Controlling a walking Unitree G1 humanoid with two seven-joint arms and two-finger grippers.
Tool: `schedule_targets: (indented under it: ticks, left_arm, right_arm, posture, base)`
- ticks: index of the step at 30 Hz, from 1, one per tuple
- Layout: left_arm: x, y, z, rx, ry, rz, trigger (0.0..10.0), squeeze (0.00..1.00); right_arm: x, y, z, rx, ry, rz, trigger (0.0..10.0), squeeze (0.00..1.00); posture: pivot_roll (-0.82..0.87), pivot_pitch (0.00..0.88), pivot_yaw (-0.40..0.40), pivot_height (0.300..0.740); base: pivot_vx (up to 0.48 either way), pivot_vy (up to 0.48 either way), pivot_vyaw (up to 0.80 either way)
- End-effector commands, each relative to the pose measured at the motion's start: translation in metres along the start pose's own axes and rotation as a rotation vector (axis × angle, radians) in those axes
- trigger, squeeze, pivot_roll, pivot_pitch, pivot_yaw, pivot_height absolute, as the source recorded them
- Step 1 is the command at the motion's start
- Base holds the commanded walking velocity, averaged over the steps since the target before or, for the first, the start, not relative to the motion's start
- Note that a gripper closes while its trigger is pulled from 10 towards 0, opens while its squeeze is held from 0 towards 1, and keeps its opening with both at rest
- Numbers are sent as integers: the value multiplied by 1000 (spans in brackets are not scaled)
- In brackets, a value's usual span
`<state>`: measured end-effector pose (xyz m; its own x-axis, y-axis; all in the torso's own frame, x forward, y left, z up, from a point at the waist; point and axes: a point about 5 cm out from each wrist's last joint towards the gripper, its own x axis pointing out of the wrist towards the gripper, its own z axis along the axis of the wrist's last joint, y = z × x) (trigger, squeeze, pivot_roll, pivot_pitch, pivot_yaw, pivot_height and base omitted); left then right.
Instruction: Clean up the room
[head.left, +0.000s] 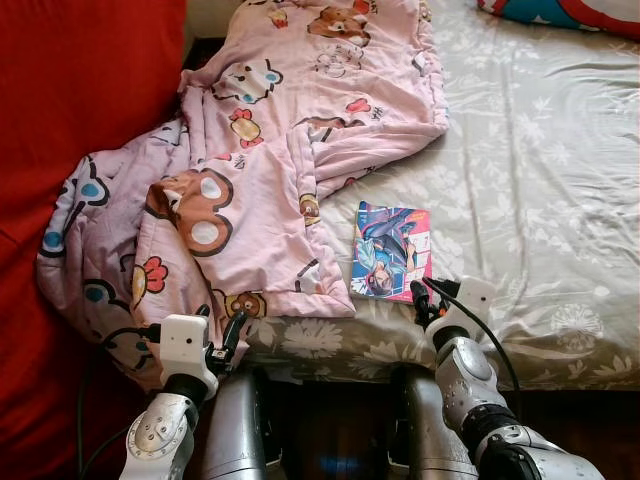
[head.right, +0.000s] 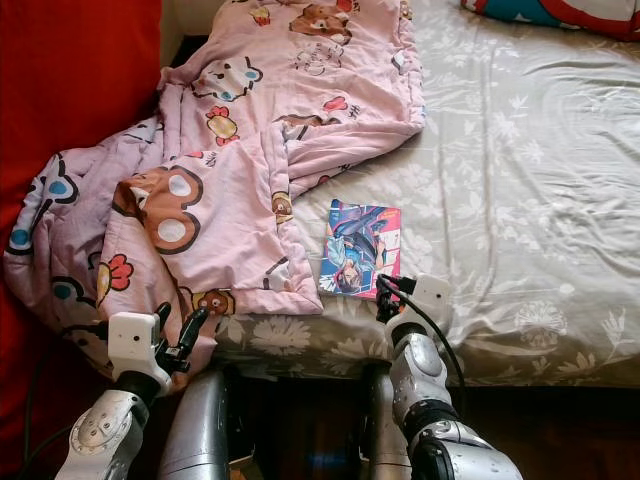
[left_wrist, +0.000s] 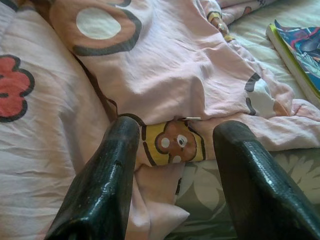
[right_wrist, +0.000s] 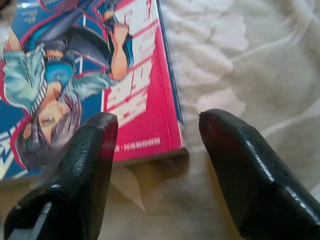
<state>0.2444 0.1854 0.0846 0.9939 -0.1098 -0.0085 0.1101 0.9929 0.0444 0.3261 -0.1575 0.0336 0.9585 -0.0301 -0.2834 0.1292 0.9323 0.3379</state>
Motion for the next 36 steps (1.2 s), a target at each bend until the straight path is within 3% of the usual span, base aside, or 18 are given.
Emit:
schedule_targets:
  ticks: [1, 19, 36]
  left_arm:
    - [-6, 3, -3, 20, 30, 11, 10000, 0]
    - [-9, 5, -3, 22, 42, 13, 10000, 0]
    - [-19, 6, -3, 31, 60, 17, 10000, 0]
  right_arm:
    - [-4, -1, -12, 17, 49, -11, 10000, 0]
    - [3, 7, 2, 47, 2, 22, 10000, 0]
    - [-1, 5, -11, 70, 80, 5, 10000, 0]
  posture:
    - [48, 267, 51, 552]
    - [53, 266, 55, 552]
    - [77, 294, 60, 552]
  base:
    - [0, 0, 0]
    - [0, 0, 0]
    - [0, 0, 0]
